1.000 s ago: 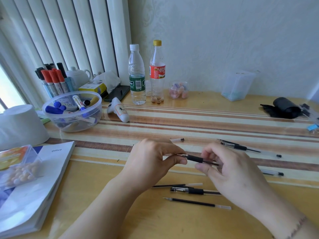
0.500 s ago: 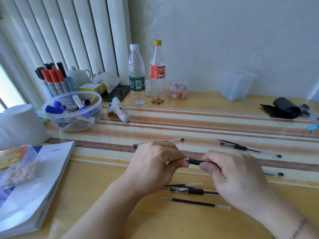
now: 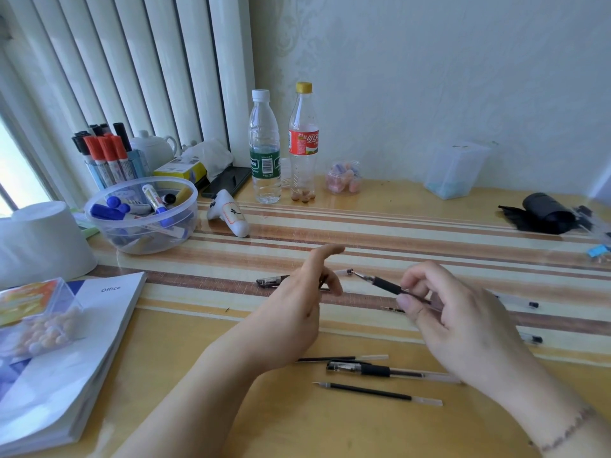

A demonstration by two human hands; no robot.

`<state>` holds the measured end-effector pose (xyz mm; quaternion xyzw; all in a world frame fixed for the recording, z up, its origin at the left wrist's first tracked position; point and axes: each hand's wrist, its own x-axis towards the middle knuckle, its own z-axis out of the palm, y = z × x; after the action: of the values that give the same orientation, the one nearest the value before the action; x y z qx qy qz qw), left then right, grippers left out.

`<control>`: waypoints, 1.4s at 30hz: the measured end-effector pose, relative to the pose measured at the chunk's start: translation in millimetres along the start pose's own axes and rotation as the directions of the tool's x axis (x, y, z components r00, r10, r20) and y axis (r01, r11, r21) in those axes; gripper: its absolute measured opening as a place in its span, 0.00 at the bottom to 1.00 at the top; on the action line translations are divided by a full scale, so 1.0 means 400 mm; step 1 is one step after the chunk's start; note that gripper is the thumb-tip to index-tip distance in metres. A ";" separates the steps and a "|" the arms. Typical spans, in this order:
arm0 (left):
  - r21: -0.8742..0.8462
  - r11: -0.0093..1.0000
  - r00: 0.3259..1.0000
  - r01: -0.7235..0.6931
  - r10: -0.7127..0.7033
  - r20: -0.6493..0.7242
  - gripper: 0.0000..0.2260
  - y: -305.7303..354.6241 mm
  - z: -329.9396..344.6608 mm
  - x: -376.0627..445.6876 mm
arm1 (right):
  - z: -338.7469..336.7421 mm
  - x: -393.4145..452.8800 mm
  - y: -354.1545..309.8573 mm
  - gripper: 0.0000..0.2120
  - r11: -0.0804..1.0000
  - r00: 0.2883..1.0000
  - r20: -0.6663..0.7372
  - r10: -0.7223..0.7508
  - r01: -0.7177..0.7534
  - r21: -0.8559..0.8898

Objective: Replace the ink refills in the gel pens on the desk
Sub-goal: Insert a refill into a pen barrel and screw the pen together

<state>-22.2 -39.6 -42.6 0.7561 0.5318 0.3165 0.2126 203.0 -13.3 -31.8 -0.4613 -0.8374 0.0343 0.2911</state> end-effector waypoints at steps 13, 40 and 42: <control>-0.057 0.995 0.996 0.080 -0.082 -0.042 0.38 0.006 0.007 0.013 | 0.005 0.005 0.000 0.07 0.999 0.984 -0.171 -0.054 0.052 -0.012; -0.100 0.987 0.991 -0.130 0.130 -0.002 0.38 0.026 0.021 -0.001 | 0.043 0.001 -0.022 0.10 0.992 0.995 -0.084 -0.057 0.065 0.104; -0.109 0.982 0.988 -0.154 0.150 -0.047 0.36 0.027 0.016 -0.005 | 0.042 0.001 -0.027 0.09 0.990 0.995 -0.091 -0.046 0.058 0.131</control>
<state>-10.8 -45.3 -40.5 0.7752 0.4578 0.3758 0.2196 185.9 -15.4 -42.1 -0.4198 -0.8315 0.0623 0.3585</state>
